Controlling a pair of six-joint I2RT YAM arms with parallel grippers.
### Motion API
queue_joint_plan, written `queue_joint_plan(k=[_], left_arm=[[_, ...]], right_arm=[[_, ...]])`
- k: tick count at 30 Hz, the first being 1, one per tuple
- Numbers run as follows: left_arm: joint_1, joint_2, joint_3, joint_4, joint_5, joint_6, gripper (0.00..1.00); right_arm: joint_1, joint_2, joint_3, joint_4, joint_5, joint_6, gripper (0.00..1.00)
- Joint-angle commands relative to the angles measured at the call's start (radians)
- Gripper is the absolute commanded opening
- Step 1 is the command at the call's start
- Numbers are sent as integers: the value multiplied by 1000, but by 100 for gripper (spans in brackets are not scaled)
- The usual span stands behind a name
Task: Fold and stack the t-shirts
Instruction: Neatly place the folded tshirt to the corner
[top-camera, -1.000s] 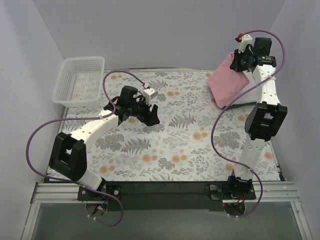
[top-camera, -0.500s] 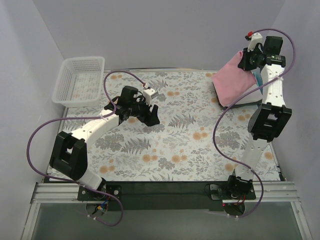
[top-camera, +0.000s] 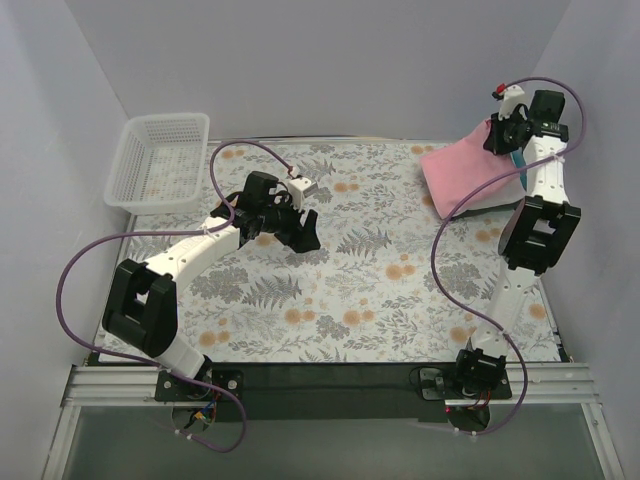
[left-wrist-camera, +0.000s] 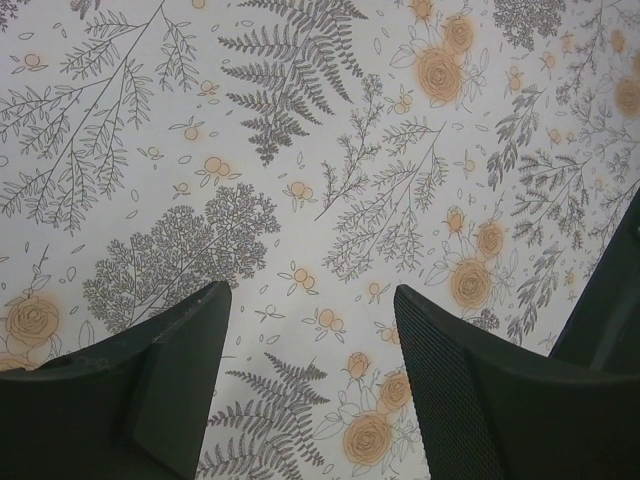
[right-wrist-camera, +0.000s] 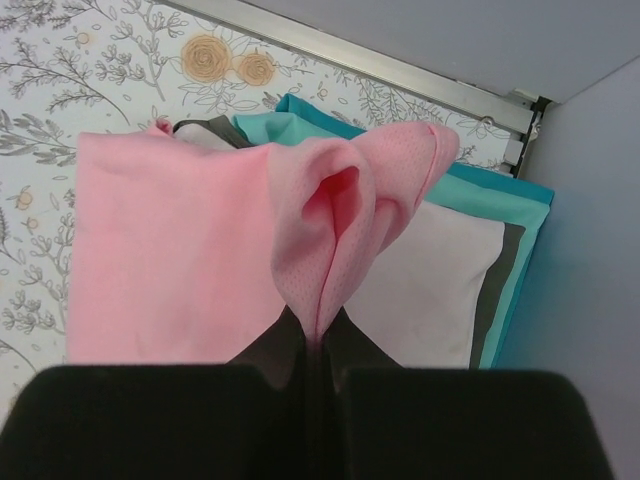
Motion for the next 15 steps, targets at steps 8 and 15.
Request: queue_joint_plan(k=[8,15], left_arm=[[7,-8,28,-29,10,7,63],[5,-1,28,-29,8,15,64]], right_arm=[[-22,29,-49,202,94,-72,1],[-34,6,-154,266,167,-98,1]])
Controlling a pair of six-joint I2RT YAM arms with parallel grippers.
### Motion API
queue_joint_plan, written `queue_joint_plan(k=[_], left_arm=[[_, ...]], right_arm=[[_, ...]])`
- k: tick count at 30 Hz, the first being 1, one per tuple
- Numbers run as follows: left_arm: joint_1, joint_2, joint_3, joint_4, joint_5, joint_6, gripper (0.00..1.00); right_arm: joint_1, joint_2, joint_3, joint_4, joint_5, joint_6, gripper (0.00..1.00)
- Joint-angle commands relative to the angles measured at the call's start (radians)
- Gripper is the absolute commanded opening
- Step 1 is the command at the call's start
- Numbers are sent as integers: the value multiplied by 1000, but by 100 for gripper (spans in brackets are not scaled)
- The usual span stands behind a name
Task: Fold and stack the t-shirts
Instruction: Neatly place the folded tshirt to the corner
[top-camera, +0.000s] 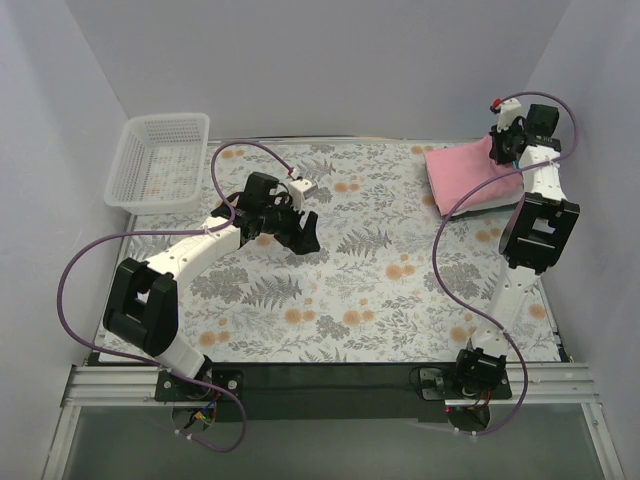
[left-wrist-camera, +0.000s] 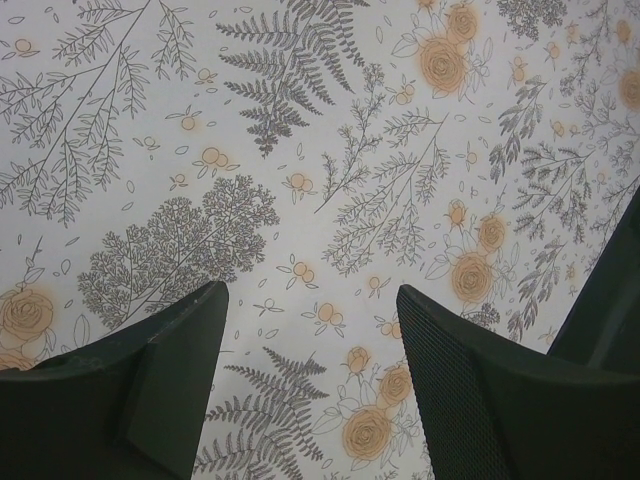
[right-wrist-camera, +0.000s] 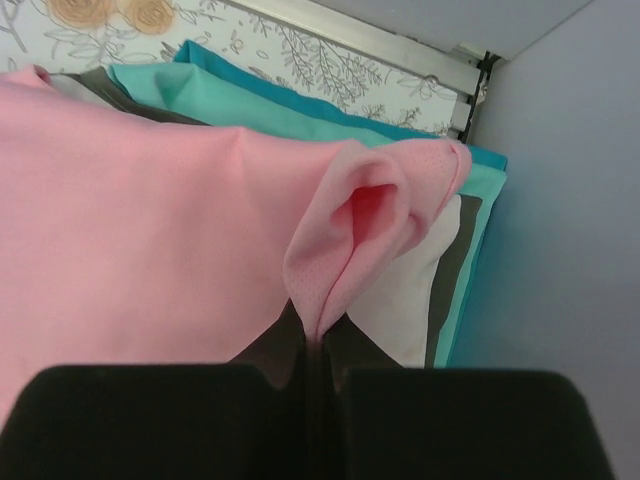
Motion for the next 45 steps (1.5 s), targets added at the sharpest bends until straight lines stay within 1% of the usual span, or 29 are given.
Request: queue_joint_plan(k=[1,4,10,11,13,14,16,17,18,20,21,23,25,28,31,32,34,35,37,38,40,42,45], left_arm=[[5,-3,29,-9,10,12,64],[7,7,34,-11,13,12,64],[7,4,33,-11,15,8,64],[5,1,31,-11,13,9,64],[5,1,33,-11,9,11,64],[5,0,31,-11,9,11,64],[7,-3,36,-12,7,12,64],[7,-5,34,-12,6,12,65],[5,-6,36,-14,1,12,65],[7,-13,39,-17,-3,15,65],[7,-16,39,-15,-3,15,65],[7,-22,39,-15,-7,15,65],[7,-28,39,-15,-7,14,65],[7,-36,36,-15,-5,11,65],[7,-45,36,-15,-10,12,65],[7,-49,36,-15,-10,12,65],[5,-48,39,-15,-13,11,65],[5,-48,43,-15,-14,9,65],[5,-46,52,-17,-17,3,65],[7,-46,57,-18,-17,-2,65],[7,-48,60,-17,-16,-8,65],[5,-52,56,-15,-16,-15,65],[7,-57,45,-9,-10,-20,65]], right_arm=[[-17,-32,-51,108,57,-42,1],[-17,-39,-95,142,83,-63,1],[-20,-12,-80,160,121,-69,1],[-20,-12,-78,165,130,-57,7],[-20,-12,-72,178,140,-51,14],[-20,-10,-68,180,144,-48,23],[-20,-12,-55,186,169,-40,35],[-20,-16,-52,186,178,-39,50],[-18,-19,-49,186,193,-37,59],[-20,-39,-46,188,201,-33,73],[-20,-49,-46,188,200,-32,76],[-18,-79,-43,195,200,-22,81],[-18,-99,-39,200,190,-13,82],[-17,-147,-37,200,152,1,80],[-17,-203,-66,201,63,23,71],[-14,-220,-71,200,48,47,59],[-14,-234,-86,197,3,70,46],[-14,-242,-91,195,-7,87,33],[-15,-242,-104,183,-14,124,20],[-14,-236,-106,171,-12,132,12],[-18,-231,-120,117,-15,139,9],[-26,-240,-153,74,-41,132,8],[-37,-254,-242,71,-9,121,8]])
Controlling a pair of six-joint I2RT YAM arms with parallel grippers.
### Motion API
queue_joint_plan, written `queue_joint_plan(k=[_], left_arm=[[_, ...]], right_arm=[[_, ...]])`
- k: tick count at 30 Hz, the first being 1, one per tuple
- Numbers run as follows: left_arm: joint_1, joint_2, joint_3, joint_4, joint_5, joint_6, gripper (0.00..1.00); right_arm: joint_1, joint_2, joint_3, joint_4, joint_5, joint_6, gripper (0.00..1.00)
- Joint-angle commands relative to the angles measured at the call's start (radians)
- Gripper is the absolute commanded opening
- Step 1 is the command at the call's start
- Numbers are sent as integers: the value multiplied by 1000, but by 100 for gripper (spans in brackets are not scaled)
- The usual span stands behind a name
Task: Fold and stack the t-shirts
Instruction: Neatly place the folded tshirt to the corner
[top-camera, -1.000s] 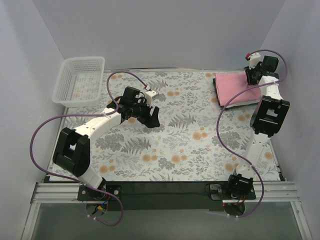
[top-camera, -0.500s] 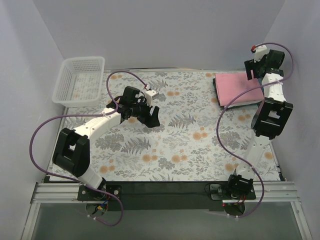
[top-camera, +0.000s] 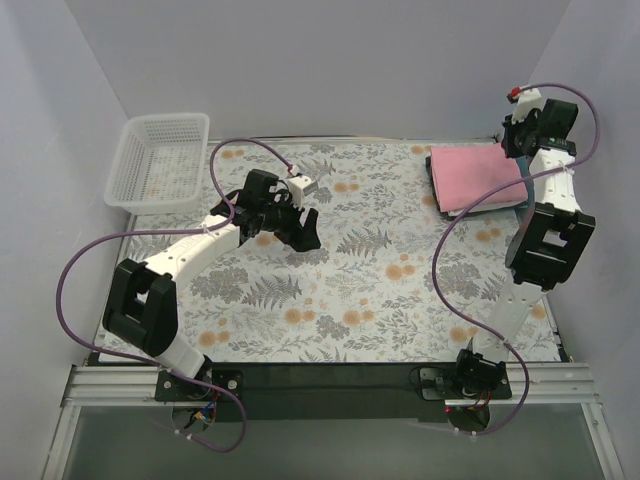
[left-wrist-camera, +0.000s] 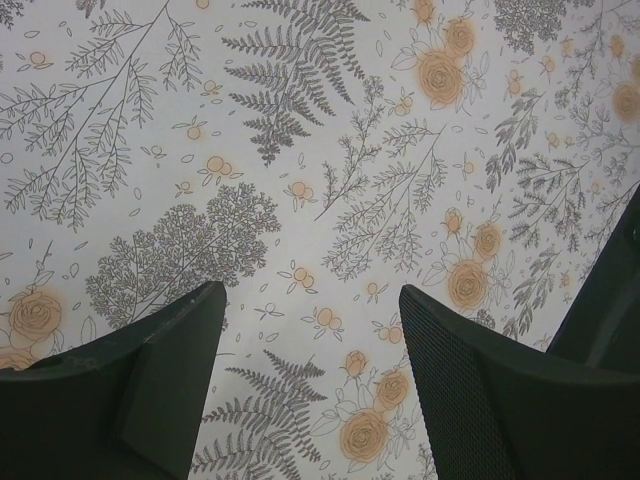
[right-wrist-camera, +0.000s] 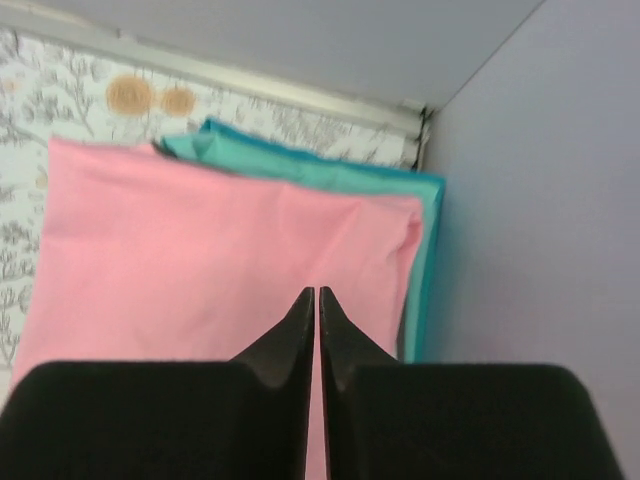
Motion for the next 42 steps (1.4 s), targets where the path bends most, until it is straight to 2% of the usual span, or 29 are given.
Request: queue_joint_plan(k=[1,9,19,25,31,42], left_arm=[[7,-56,18,5,0,-9,65],[7,-72,3,10,-9,-6,65],[14,-67,-3,8,-6,11,65],[13,-56,6,5,-2,12,65],[13,-35,14,7,9,15,65],[18,-15,6,5,9,14,65]], right_arm=[[-25,-17,-88,-68,11,0,9],[-50,62,-126,-49,149,-64,4],[-56,76,-48,27,208,-43,6],[-53,43,-45,90,96,3,8],[-50,88,26,93,-13,67,8],[-39,257,194,113,-19,133,7]])
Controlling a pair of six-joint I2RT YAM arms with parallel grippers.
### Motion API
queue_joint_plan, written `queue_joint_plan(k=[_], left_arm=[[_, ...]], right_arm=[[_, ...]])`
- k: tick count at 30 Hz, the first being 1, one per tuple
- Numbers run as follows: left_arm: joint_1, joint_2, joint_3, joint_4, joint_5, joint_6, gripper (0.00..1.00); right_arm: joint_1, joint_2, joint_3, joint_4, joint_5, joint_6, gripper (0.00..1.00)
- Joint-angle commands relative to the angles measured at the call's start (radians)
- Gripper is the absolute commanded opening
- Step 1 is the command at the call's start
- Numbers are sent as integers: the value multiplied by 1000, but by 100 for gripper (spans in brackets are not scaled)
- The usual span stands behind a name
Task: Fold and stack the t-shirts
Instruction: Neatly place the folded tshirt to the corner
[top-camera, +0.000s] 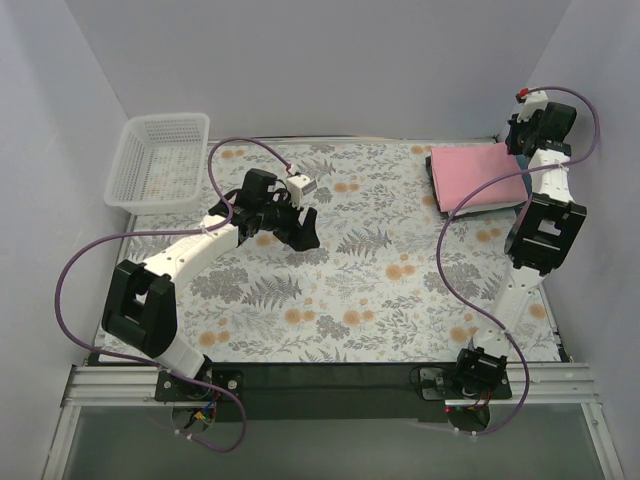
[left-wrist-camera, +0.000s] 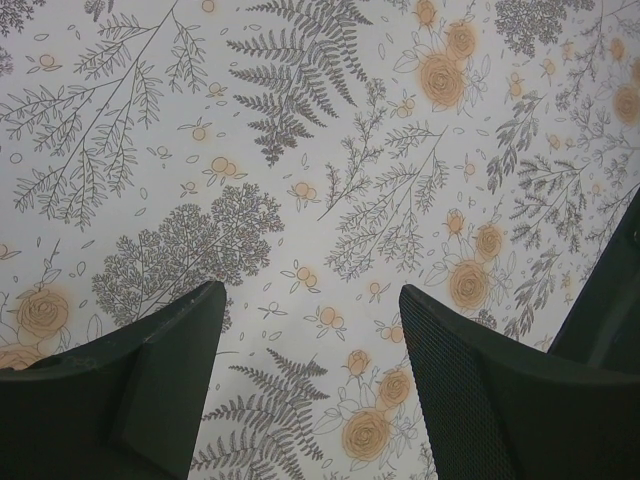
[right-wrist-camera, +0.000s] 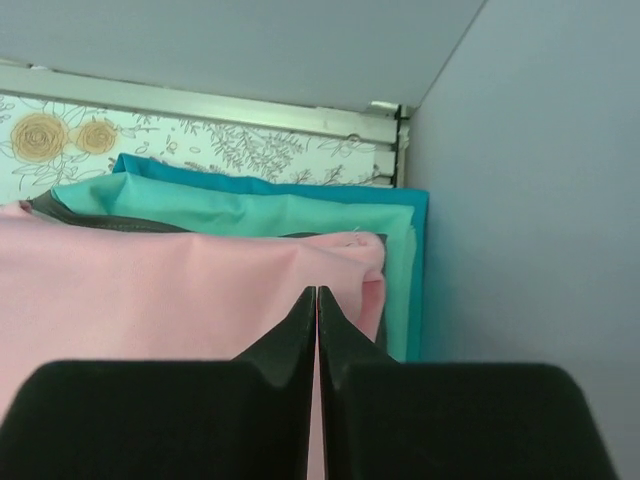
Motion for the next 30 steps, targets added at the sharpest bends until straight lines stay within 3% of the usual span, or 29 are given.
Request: queue_joint_plan(k=[1,6,13,26,27,30], left_arm=[[7,-2,7,4,7,14,65],[9,9,4,4,21,4,65],[12,10,10,6,27,1,65],[16,21,27,0,8,-19,66],[21,18,29,-2,4,-26,67],[64,4,41,-16,34,-83,70]], right_arm=[[-1,24,43,20,-49,53,6],[1,12,17,43,-82,71,5],[1,52,18,57,85,16,1],[8,119,65,97,238,-88,1],[13,98,63,95,233,-79,2],[27,5,26,91,196,-71,16]])
